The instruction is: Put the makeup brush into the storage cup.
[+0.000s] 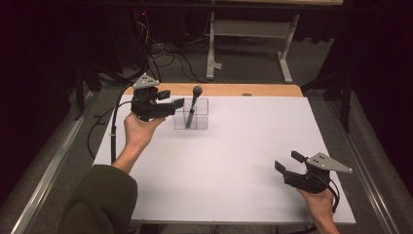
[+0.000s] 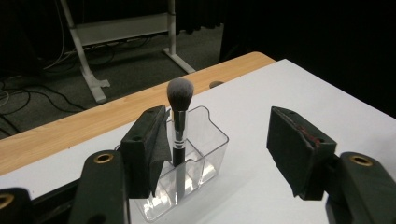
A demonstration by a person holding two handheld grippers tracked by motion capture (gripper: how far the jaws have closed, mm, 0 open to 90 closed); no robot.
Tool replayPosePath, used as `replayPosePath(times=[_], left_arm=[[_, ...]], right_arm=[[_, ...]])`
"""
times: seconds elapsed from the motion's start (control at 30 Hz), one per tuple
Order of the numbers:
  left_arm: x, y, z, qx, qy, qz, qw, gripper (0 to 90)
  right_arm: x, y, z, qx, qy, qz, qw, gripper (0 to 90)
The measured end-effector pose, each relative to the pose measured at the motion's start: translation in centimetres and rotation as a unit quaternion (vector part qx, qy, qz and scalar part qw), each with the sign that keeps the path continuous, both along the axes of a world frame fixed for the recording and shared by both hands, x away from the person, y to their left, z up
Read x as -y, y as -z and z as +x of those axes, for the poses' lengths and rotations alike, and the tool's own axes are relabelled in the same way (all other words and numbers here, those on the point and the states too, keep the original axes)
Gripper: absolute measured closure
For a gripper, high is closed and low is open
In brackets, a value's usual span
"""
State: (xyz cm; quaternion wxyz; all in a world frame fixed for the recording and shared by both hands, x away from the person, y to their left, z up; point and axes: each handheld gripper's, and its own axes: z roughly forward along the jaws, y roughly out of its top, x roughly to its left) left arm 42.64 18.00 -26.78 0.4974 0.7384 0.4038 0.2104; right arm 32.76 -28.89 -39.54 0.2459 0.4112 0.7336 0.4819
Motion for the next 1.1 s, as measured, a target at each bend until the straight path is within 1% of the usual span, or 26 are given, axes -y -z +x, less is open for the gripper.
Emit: replayPosePath(times=[0.07, 0.2, 0.6, 0.87, 0.93, 1.0, 1.1], left_arm=[[-0.2, 0.0, -0.2, 0.0, 0.001, 0.002, 1.0, 38.4], [-0.4, 0.0, -0.6, 0.002, 0.001, 0.0, 1.0, 38.4], [-1.1, 0.4, -1.7, 0.006, 0.002, 0.014, 0.9999, 38.2], [-1.4, 0.7, -2.3, 0.004, 0.004, 0.01, 0.9999, 38.1], [-1.6, 0.8, -2.7, 0.005, 0.006, 0.011, 0.9999, 38.0], [-1.8, 0.9, -3.1, 0.006, 0.006, 0.017, 0.9998, 38.0], [-2.1, 1.0, -3.5, 0.007, 0.006, 0.013, 0.9999, 38.0]], right_arm=[[0.0, 0.0, 0.0, -0.001, 0.001, 0.001, 1.0, 26.4], [0.0, 0.0, 0.0, -0.001, 0.0, 0.0, 1.0, 26.4], [-0.1, 0.1, 0.0, -0.003, 0.001, -0.001, 1.0, 26.5], [-0.1, 0.1, 0.0, -0.002, 0.0, -0.001, 1.0, 26.5], [-0.1, 0.1, 0.0, -0.003, 0.001, -0.001, 1.0, 26.5], [-0.1, 0.1, 0.0, -0.002, 0.0, -0.001, 1.0, 26.5], [-0.2, 0.1, 0.0, -0.003, -0.003, -0.003, 1.0, 26.5]])
